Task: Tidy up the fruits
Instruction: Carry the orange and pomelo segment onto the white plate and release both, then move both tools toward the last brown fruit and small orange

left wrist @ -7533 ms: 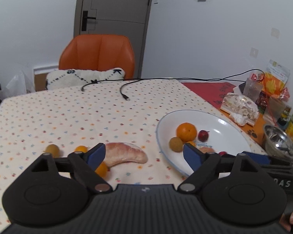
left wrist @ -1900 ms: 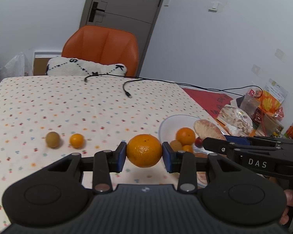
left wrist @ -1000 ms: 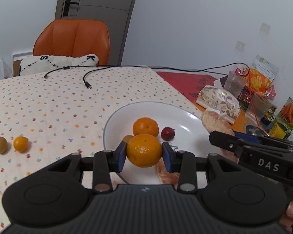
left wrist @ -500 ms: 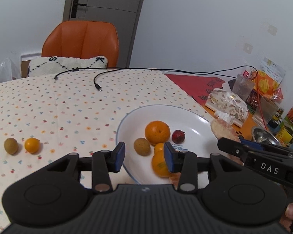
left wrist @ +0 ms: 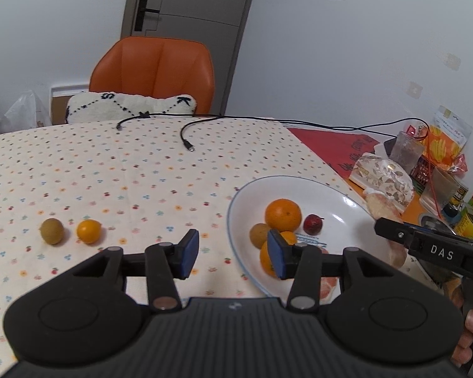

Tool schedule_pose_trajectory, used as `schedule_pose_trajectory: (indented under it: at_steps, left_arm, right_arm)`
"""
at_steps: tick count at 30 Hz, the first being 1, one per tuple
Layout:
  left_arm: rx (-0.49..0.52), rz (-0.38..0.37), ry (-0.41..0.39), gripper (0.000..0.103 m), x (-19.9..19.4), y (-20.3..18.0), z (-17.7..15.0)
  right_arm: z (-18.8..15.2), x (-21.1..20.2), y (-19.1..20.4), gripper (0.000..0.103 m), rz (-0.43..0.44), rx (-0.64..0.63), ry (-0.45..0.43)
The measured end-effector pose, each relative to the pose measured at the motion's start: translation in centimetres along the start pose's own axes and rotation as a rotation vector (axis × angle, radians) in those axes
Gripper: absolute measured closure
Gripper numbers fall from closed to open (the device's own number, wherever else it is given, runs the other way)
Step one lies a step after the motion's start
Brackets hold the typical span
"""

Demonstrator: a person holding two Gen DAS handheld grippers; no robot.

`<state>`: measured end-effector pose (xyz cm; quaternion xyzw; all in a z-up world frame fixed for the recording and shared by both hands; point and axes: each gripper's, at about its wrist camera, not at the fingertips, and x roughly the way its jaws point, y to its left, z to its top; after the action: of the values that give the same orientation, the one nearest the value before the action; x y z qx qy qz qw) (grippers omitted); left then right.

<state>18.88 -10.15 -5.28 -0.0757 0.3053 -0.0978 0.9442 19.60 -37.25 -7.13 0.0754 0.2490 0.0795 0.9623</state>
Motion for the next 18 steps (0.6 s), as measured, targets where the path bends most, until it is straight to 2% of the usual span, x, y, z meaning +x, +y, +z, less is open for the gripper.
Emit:
schedule_pose_trajectory:
  at_steps: [3,5,8,13,18]
  left_arm:
    - [-0.009,0.013,-0.008,0.047,-0.5,0.6,0.0]
    - [-0.014,0.026,-0.017,0.036,-0.8,1.0,0.1]
    - [-0.020,0.043,-0.029,0.026,-1.4,1.6,0.2]
    - [-0.049,0.072,-0.042,0.023,-2.5,3.0,0.4]
    - [-0.070,0.102,-0.059,0.022,-3.7,4.5,0.4]
  right_arm:
    - [-0.1,-0.3,0.1,0.056,0.010,0.009,-0.005]
    - [-0.2,-0.4,0.4,0.050,0.024,0.007,-0.009]
    - [-0.4,-0.5,1.1,0.049,0.044,0.001,-0.003]
    - [-0.4,-0.7,2.7,0.040,0.092,-0.006,-0.002]
    - [-0.2,-1.2,5.0,0.025,0.154,-0.042,-0.013]
